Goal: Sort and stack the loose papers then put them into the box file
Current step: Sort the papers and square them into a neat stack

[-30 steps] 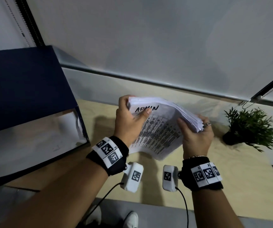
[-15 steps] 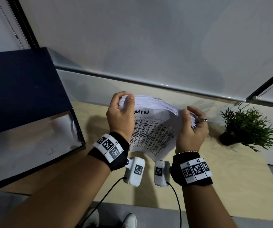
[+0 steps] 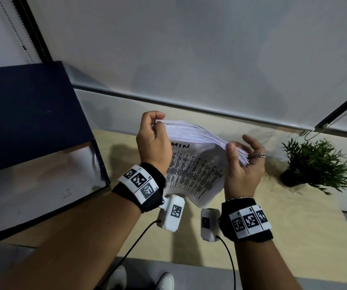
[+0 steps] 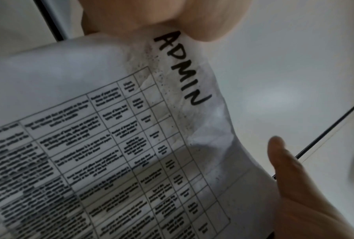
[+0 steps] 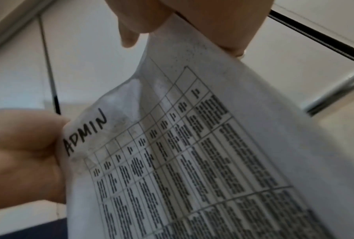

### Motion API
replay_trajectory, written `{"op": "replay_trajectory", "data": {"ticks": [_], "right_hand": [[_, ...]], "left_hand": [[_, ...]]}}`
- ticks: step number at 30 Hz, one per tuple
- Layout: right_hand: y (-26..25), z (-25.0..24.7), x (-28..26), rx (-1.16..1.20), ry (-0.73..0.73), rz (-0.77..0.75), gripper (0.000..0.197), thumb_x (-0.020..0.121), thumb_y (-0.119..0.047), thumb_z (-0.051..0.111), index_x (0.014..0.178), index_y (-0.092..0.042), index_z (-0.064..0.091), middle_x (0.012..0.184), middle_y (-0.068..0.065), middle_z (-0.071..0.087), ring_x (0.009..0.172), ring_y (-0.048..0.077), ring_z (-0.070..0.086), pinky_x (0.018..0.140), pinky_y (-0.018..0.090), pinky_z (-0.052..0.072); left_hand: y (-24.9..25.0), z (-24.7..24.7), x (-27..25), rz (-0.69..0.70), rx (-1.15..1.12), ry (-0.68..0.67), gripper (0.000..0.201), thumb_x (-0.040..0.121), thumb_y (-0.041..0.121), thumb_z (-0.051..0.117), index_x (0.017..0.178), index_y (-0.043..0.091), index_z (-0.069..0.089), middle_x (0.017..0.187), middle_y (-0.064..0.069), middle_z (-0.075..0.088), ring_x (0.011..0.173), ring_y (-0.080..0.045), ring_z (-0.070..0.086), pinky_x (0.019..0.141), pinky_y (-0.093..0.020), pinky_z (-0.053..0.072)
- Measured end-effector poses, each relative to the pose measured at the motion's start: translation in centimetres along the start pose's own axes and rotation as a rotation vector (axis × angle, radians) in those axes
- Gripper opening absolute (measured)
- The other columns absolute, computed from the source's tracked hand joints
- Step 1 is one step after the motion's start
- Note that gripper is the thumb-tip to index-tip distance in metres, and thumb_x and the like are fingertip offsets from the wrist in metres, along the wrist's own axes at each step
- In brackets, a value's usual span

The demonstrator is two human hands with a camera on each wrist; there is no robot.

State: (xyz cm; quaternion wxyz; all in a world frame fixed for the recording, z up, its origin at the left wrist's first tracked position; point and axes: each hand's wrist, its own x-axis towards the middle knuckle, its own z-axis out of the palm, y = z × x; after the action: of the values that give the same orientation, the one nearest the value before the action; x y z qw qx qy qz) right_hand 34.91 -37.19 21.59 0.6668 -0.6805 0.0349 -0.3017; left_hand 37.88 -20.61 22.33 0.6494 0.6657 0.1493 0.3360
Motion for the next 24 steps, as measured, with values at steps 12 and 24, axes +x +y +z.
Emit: {"op": "replay_trajectory", "data": {"ticks": [12,24], "right_hand": [[-0.4,0.3,0.5,-0.034,0.065,-0.027,0.02,0.087,-0.009,0.067,0.105,-0.003,0.065,0.087,0.002,0.067,0.081,0.002,0.062,0.075,0.022,0.051],[1.9,-2.0,1.3,-0.048,-0.108,0.054,0.019,0.075,0.004,0.076,0.088,-0.007,0.069,0.071,-0.018,0.071,0.068,-0.005,0.064,0.069,0.014,0.052]], "left_hand": [[-0.2,-0.1,0.0,-0.11,0.009,-0.019,0.008,0.09,0.022,0.062,0.089,0.014,0.064,0.076,0.015,0.061,0.066,0.011,0.055,0.06,-0.009,0.043],[-0.7,-1.3,-2.1,-0.111,-0.138,-0.384,0.074,0.063,0.025,0.087,0.122,0.019,0.042,0.108,0.008,0.054,0.098,0.006,0.057,0.088,-0.011,0.047]]}}
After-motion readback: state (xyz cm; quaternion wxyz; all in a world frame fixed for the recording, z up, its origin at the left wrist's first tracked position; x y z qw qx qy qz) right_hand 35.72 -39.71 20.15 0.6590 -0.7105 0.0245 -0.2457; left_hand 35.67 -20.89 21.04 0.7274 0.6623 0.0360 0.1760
